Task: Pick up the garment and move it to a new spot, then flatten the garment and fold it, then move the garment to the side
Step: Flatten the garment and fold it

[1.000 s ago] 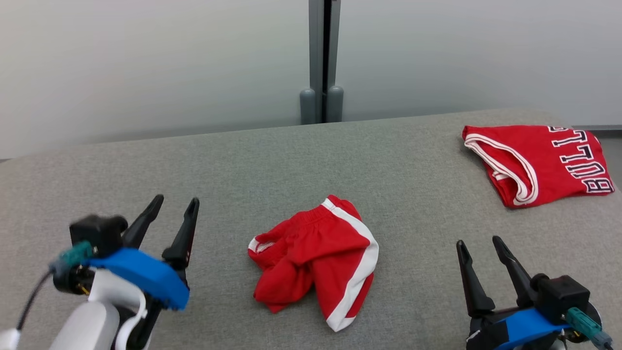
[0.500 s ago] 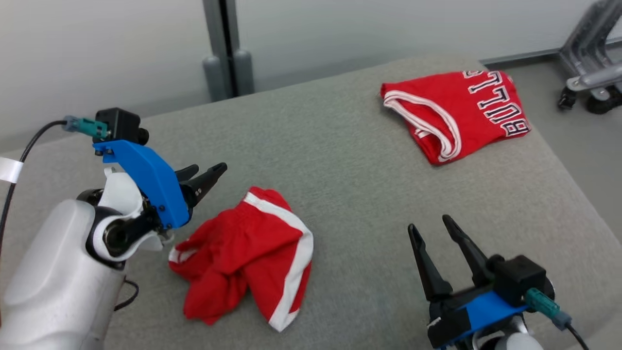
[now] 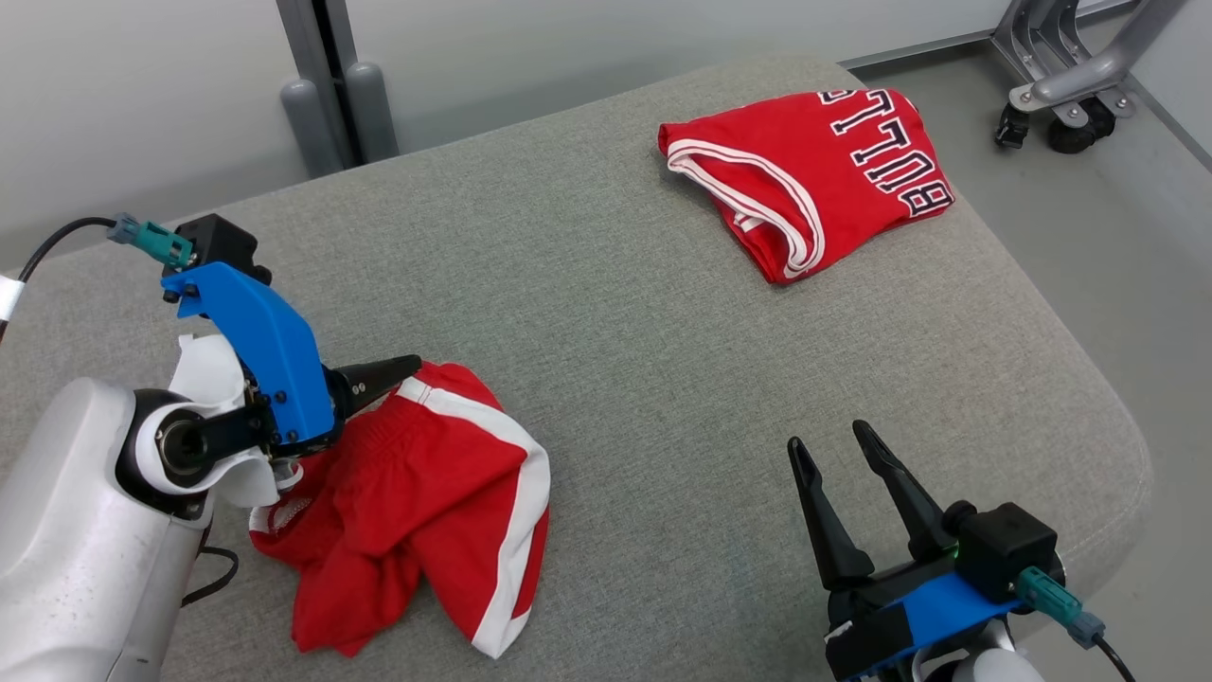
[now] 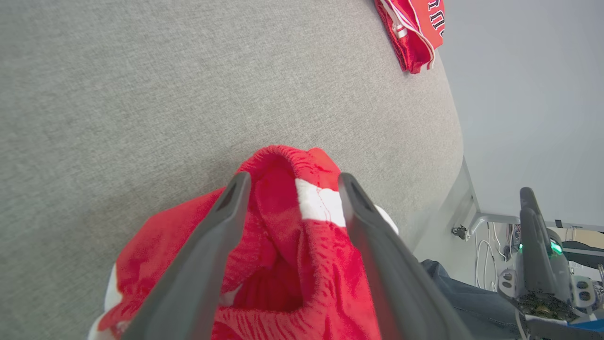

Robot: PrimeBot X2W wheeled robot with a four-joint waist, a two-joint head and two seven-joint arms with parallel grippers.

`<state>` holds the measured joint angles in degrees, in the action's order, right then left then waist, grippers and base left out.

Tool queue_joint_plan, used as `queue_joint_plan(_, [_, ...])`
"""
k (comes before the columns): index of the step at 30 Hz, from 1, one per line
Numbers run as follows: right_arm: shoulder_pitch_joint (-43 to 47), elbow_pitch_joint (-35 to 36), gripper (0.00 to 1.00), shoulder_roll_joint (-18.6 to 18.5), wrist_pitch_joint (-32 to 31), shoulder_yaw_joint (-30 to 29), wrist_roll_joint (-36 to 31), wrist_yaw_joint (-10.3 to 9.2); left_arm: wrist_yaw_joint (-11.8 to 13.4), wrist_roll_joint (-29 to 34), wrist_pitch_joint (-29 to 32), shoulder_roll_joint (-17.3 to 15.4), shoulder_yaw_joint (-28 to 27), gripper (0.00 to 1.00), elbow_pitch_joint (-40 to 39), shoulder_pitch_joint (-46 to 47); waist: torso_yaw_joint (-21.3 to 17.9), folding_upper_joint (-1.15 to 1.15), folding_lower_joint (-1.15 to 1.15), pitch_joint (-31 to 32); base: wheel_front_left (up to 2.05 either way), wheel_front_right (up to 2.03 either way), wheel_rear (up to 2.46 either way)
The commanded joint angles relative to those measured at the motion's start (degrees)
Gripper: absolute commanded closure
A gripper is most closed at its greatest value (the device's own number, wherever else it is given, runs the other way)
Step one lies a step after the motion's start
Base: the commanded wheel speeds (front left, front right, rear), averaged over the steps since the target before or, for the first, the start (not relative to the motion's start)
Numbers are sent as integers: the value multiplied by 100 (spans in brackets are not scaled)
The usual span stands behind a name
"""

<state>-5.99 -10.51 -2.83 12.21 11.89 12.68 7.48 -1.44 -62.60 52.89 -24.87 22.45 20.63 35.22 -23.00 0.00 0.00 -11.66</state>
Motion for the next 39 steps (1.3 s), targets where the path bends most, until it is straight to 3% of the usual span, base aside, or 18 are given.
queue_joint_plan(1, [-113,-22,0,-12,41,-22,-17,3,49,-70,70,4,-46,0,-75,-102,-3,0,0,2,0,0,0])
queue_joint_plan(11, [-216,-6,0,-13,107,35,43,3,392,-141,335,20,65,0,-414,-382,-107,0,0,-130,0,0,0])
queue_joint_plan(13, [-192,-9,0,-13,117,-16,27,3,345,-211,426,20,81,0,-505,-367,-110,0,0,-146,0,0,0])
queue_joint_plan(14, [-182,-26,0,-13,127,-45,13,2,305,-252,447,39,78,56,-550,-374,-101,0,0,-149,0,0,0])
queue_joint_plan(15, [-175,-41,0,-13,137,-67,0,3,267,-298,440,57,63,100,-589,-380,-87,0,0,-145,0,0,0])
queue_joint_plan(20, [-176,-44,0,-13,137,-152,-74,2,-87,-530,137,284,-124,100,-841,-252,33,0,0,-61,0,0,0])
queue_joint_plan(25, [-178,-39,0,-14,92,-158,-121,3,-454,-777,-580,783,-396,100,-1128,67,211,0,0,77,0,0,0])
queue_joint_plan(33, [-89,20,0,-13,12,-240,-192,2,-615,-1235,-1631,1496,-612,100,-1909,646,460,0,0,265,0,0,0])
queue_joint_plan(36, [-48,63,0,-13,-29,-291,-213,2,-615,-1502,-1641,1495,-529,100,-2213,544,588,0,0,317,0,0,0])
queue_joint_plan(39, [6,110,0,-11,-56,-322,-212,2,-614,-1458,-1408,1196,-227,100,-2330,219,741,0,0,332,0,0,0])
